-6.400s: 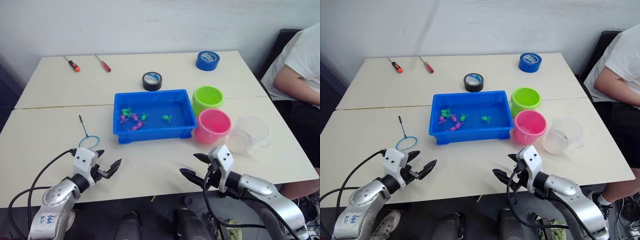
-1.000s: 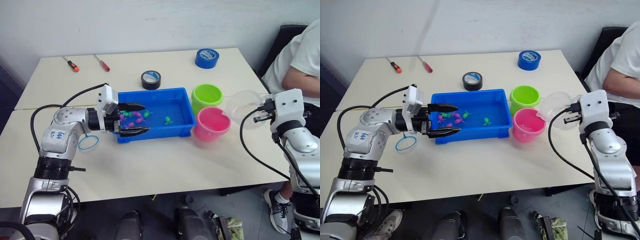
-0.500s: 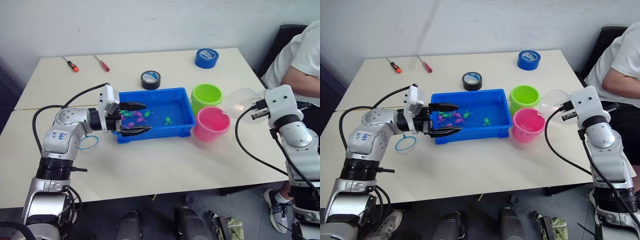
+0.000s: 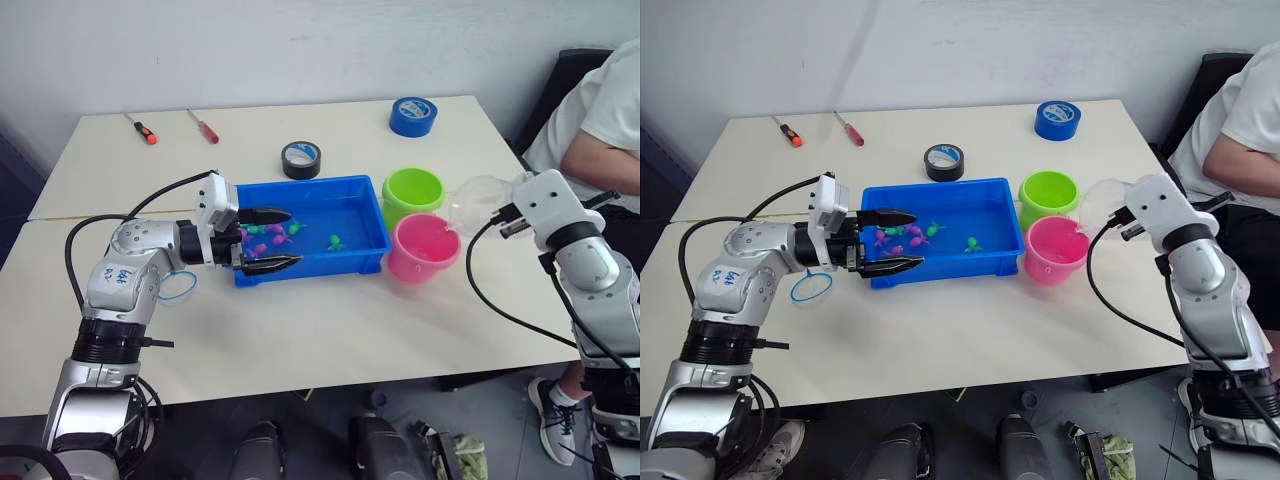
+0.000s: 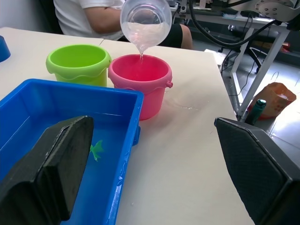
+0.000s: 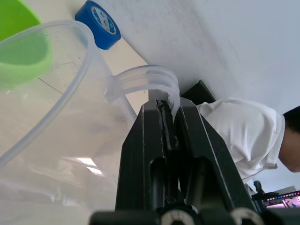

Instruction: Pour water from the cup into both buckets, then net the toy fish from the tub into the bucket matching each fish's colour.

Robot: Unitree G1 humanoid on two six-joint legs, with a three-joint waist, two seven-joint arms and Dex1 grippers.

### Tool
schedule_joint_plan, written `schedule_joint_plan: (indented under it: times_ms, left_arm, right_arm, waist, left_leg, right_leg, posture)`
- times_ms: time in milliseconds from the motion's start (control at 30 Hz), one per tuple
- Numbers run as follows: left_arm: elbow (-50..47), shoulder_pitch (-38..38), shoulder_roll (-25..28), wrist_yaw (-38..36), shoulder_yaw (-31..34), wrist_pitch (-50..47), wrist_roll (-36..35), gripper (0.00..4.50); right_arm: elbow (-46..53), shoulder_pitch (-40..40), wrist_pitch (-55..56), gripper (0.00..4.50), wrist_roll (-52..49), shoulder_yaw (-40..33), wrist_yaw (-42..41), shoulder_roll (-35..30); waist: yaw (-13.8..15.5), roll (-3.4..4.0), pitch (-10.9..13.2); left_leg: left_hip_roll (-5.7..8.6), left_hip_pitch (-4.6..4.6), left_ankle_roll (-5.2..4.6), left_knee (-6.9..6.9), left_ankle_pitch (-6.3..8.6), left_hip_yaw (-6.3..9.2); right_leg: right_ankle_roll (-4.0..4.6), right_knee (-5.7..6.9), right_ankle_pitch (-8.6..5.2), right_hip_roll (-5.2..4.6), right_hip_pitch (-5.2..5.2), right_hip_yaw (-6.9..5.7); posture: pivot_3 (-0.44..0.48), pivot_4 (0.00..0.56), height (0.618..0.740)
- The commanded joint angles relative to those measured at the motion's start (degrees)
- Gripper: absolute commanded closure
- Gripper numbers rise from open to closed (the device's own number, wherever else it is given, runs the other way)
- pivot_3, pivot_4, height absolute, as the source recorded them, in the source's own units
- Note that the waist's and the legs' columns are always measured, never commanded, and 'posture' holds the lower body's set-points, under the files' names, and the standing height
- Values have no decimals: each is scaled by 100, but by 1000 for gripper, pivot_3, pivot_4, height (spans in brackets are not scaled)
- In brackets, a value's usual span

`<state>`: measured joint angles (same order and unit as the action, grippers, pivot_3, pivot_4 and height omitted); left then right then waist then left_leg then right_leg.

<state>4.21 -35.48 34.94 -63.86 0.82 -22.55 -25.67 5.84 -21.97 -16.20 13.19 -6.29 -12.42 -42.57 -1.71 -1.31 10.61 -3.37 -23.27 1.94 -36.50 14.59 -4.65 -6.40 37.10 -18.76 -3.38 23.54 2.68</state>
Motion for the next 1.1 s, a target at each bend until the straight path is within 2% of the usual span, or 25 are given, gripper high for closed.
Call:
schedule_joint_plan:
  times_ms: [33,1100]
  left_arm:
    - [-247,16,31,14,168,71,-120,0]
    - [-274,115,59,12,199,83,-82,0]
  right_arm:
    - [85,-151,247,4458,189,-70,-1,-161]
    - [-92,-164,687,4458,530,-60,-21,-7]
  waist:
    - [4,0,0]
    - [-1,0,0]
  left_leg:
    - [0,0,0,-1,0,0]
    - [0,0,-8,-55,5,-5]
  right_leg:
    - [0,0,0,0,0,0]
    - [-4,35,1,0,-2,10]
  posture:
    - [0,150,731]
    - [0,150,731]
